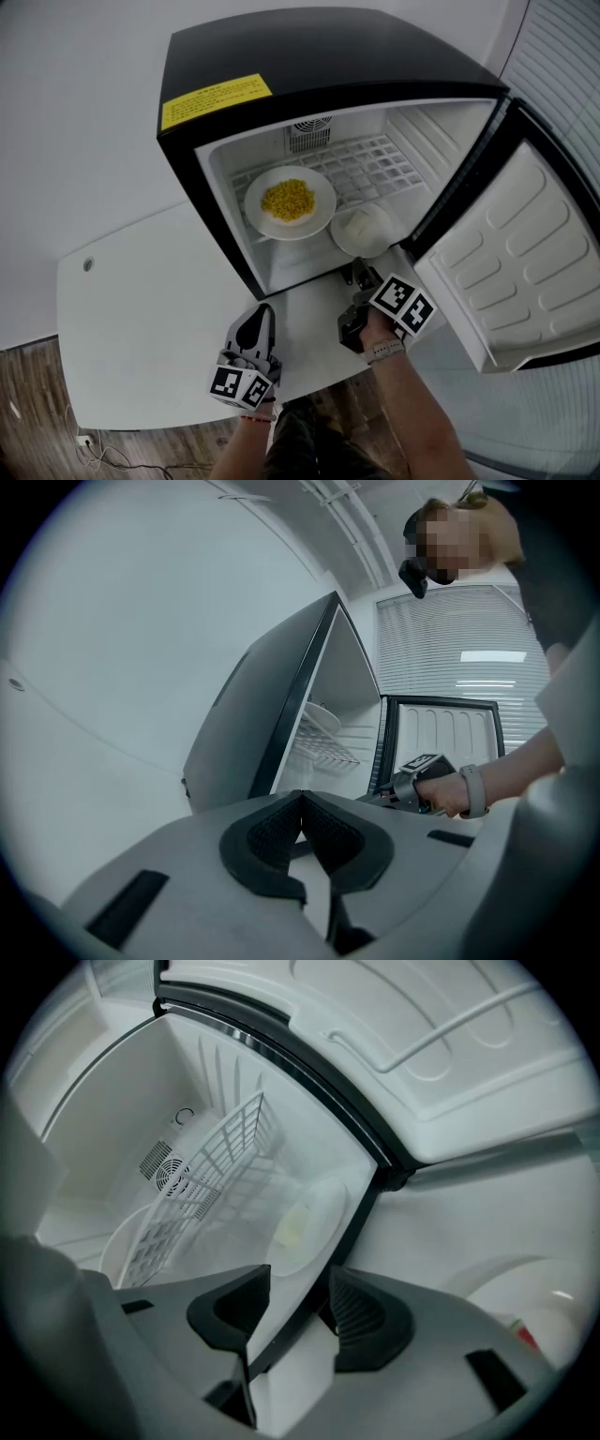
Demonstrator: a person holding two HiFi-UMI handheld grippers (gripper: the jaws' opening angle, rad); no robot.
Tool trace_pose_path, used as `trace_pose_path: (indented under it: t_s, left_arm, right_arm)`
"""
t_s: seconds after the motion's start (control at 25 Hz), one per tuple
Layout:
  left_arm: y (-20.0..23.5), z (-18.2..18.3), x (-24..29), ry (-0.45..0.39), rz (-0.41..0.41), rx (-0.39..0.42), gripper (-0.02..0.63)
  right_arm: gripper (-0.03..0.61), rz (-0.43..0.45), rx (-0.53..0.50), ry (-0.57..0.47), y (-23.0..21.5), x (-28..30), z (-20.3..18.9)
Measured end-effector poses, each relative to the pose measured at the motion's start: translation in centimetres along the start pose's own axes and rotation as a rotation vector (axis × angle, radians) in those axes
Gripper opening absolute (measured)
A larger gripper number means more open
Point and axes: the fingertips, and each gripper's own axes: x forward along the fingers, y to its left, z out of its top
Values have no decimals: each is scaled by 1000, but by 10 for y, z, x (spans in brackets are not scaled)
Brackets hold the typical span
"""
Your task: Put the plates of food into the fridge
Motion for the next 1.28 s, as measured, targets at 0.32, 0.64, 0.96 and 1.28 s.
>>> trace_pose_path:
  t_s: [0.32,0.64,0.96,1.28]
  left_arm:
    - [-20,8,-5,-8,-25,14,6]
    - [-48,14,-12,-9,-61,31,6]
    - [-79,19,-25,9,-109,48,6]
    - [-120,37,-37,12,-172,49,6]
  right_arm:
    - [178,80,-17,46,23,-32,-21]
    - [170,185,-197,113,49,-72,-47]
    - [39,257,-371,127,53,-123,-62]
    - [8,344,-595,62,63,-179,-65]
